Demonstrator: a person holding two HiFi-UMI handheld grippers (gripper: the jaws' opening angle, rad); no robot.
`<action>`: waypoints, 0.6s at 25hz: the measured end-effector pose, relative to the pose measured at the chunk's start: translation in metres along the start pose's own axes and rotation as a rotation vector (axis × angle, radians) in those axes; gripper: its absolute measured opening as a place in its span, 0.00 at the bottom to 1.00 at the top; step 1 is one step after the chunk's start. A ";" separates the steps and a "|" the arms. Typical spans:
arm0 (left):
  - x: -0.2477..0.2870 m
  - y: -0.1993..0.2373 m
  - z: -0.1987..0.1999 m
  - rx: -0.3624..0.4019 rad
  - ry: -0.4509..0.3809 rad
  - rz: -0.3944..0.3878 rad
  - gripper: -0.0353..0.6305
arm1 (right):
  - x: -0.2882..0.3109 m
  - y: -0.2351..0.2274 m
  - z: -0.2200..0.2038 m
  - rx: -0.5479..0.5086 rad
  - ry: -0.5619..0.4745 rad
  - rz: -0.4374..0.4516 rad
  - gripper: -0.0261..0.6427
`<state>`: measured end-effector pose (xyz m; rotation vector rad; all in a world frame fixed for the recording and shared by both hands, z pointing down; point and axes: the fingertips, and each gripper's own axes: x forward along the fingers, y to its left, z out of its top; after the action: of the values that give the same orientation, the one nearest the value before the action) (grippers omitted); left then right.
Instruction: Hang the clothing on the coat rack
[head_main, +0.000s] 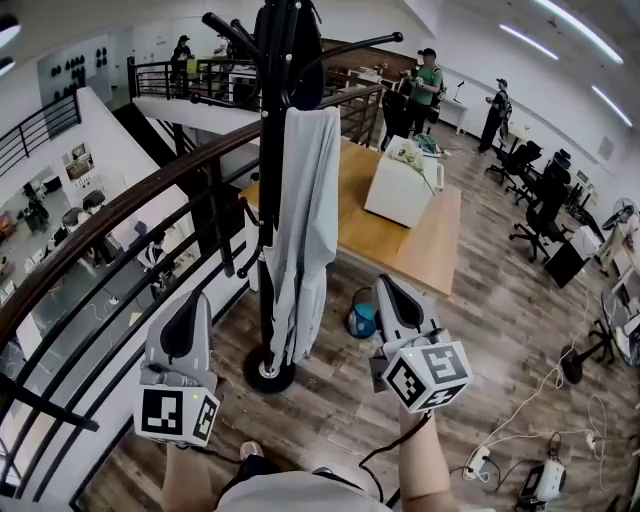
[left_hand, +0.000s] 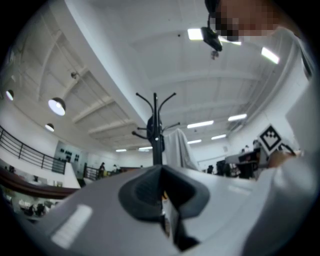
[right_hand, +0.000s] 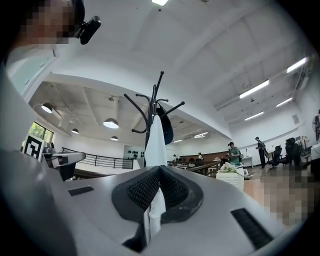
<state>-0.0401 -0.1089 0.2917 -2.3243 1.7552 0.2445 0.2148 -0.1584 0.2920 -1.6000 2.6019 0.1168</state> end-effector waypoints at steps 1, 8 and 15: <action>0.000 -0.002 -0.001 0.000 0.003 0.000 0.07 | -0.003 -0.002 -0.003 -0.006 0.005 -0.005 0.04; -0.006 -0.024 -0.006 0.000 0.023 -0.011 0.07 | -0.024 -0.008 -0.022 -0.031 0.046 -0.014 0.04; -0.014 -0.049 -0.014 -0.012 0.045 -0.021 0.07 | -0.049 -0.018 -0.032 -0.031 0.063 -0.033 0.04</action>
<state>0.0031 -0.0873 0.3125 -2.3730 1.7536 0.2020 0.2521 -0.1264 0.3294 -1.6834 2.6309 0.1059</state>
